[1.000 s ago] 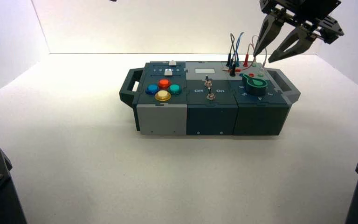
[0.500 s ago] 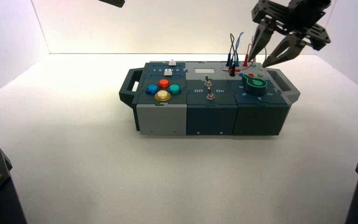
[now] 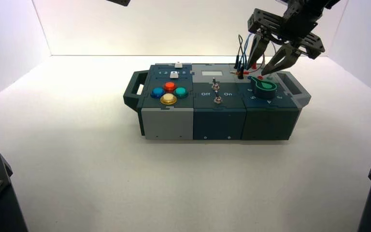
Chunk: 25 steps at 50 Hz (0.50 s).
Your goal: Insert the red wire.
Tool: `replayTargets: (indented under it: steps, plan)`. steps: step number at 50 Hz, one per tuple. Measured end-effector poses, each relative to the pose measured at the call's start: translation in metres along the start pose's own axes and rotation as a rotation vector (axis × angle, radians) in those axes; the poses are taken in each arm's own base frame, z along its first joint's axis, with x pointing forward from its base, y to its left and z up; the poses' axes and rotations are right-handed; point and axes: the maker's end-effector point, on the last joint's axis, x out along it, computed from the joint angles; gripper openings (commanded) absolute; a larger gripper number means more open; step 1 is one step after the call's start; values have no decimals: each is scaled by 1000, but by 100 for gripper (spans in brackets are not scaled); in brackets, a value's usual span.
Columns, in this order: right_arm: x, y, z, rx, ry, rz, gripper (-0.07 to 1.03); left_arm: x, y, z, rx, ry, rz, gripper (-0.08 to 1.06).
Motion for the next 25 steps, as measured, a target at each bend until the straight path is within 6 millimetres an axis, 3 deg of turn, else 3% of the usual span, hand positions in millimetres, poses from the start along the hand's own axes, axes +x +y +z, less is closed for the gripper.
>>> replayTargets:
  steps: [25]
  plan:
    - [8,-2,2,-3,-14,-13,54,-1,0,1,2,-4,1,-3]
